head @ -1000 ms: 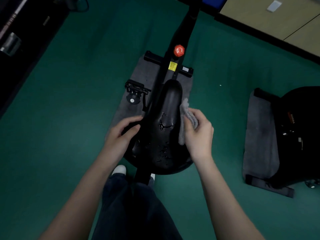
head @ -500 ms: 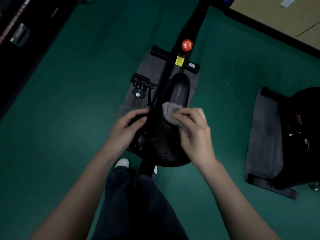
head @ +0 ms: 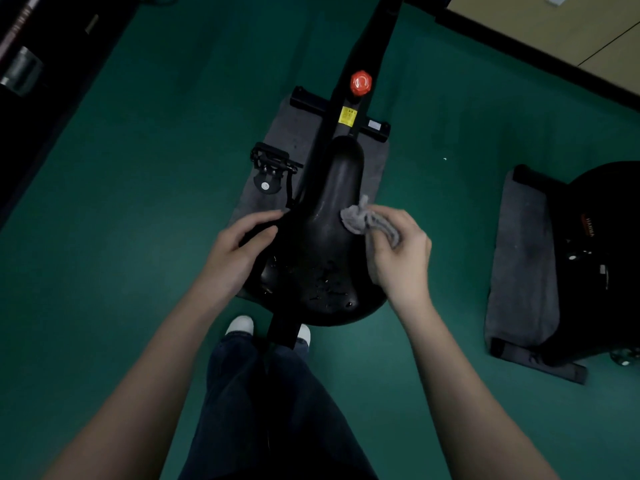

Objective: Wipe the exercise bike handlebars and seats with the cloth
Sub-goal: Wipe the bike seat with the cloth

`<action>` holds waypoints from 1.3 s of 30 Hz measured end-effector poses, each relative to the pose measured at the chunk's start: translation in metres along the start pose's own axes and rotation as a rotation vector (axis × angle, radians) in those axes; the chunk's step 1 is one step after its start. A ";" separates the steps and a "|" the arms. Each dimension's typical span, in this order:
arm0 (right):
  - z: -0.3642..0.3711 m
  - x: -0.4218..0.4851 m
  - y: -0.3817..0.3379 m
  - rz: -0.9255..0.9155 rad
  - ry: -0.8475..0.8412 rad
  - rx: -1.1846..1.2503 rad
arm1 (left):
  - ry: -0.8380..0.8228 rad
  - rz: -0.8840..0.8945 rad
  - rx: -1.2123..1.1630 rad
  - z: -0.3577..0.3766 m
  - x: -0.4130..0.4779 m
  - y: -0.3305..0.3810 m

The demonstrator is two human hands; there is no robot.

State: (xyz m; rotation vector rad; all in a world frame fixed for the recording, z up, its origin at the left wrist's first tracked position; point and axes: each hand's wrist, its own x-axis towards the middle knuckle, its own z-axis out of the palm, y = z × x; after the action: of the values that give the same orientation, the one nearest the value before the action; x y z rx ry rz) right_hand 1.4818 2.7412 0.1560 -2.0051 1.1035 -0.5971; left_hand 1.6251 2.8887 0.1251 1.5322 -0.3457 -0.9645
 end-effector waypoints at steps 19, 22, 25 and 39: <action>-0.014 -0.034 0.027 0.242 0.024 0.254 | 0.043 0.017 -0.006 0.003 0.000 -0.005; -0.011 -0.024 0.028 0.277 0.053 0.251 | 0.057 0.016 0.008 0.004 -0.001 -0.004; -0.005 -0.010 0.019 0.143 0.029 0.198 | 0.061 0.021 0.017 0.005 -0.001 -0.003; -0.009 -0.011 0.049 0.385 -0.049 0.491 | 0.066 0.009 0.042 0.004 -0.002 -0.002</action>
State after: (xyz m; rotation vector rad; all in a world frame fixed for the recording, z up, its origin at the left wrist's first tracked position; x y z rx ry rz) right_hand 1.4453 2.7306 0.1214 -1.3404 1.1430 -0.5464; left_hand 1.6199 2.8879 0.1247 1.5958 -0.3272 -0.9021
